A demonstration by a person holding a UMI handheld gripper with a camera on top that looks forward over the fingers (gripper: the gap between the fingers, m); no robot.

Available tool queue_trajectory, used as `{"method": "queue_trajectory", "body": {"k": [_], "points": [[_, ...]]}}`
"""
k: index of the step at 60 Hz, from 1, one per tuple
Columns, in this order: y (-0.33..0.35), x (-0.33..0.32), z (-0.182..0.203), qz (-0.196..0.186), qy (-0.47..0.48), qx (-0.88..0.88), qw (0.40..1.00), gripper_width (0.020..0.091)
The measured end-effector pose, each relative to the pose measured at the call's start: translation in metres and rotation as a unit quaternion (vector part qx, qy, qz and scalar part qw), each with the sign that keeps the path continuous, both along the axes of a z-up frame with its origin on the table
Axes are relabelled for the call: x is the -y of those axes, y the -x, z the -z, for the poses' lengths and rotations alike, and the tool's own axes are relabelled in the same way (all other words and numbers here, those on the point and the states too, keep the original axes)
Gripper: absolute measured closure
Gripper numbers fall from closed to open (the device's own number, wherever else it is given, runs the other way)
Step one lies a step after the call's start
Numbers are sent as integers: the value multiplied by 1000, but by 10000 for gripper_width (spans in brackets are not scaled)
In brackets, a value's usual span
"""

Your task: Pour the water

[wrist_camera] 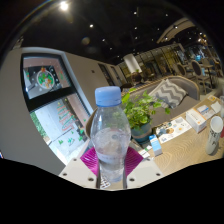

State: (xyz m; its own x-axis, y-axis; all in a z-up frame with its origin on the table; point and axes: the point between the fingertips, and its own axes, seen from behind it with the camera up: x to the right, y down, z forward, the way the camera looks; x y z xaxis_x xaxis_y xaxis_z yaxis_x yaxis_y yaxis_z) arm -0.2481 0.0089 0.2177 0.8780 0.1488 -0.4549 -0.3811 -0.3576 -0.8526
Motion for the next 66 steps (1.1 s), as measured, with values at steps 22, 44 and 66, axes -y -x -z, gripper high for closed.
{"method": "queue_trajectory", "body": {"k": [22,44,66], "points": [[-141,-2,-83,31,47,-473,879,820],[-249,-17,-10,90,105,-740,658,816],[-241,-1,-25,65,145,-689,708,818]]}}
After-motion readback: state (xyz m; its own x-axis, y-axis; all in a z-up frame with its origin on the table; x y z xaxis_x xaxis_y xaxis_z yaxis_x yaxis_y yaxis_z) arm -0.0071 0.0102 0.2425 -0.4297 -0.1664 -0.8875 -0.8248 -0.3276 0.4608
